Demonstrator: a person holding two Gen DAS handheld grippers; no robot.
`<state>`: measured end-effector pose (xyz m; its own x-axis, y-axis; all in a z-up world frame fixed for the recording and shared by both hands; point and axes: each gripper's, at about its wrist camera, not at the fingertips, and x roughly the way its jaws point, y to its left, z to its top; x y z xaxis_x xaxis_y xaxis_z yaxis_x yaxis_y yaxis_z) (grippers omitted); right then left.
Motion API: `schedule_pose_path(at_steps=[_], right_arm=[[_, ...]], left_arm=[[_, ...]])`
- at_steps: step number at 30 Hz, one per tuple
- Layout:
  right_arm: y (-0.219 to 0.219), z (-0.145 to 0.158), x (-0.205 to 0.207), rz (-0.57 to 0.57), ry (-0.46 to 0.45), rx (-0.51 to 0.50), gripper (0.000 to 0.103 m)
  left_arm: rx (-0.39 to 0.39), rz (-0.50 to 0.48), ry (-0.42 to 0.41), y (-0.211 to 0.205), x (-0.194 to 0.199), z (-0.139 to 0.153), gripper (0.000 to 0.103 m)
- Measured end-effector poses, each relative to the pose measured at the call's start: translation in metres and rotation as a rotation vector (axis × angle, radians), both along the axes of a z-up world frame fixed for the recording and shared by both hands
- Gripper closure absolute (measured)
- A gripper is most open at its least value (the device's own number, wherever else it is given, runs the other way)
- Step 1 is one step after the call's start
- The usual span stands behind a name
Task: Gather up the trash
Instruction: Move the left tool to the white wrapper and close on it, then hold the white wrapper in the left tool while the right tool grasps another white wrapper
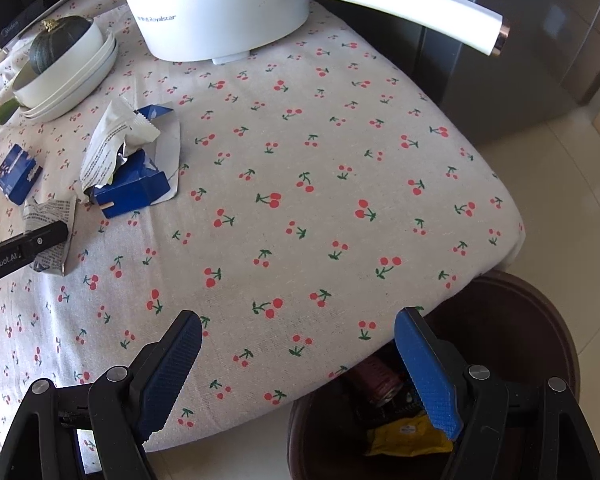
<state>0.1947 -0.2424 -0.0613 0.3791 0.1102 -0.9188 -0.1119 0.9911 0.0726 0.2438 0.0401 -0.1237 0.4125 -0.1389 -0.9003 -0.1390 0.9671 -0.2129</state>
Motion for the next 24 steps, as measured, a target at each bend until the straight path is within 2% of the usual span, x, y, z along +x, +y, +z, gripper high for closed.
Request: schedule_pose_path(at_steps=[12,24], right_arm=[[-0.007,0.005,-0.008,-0.037,-0.011,0.027,0.020],[0.015,0.001,-0.009,-0.010,-0.010,0.020,0.020]], left_arm=[[-0.045,-0.046,-0.065,0.011,-0.038,0.036,0.057],[-0.089,-0.017,-0.123,0.042,-0.057,0.062,0.057]])
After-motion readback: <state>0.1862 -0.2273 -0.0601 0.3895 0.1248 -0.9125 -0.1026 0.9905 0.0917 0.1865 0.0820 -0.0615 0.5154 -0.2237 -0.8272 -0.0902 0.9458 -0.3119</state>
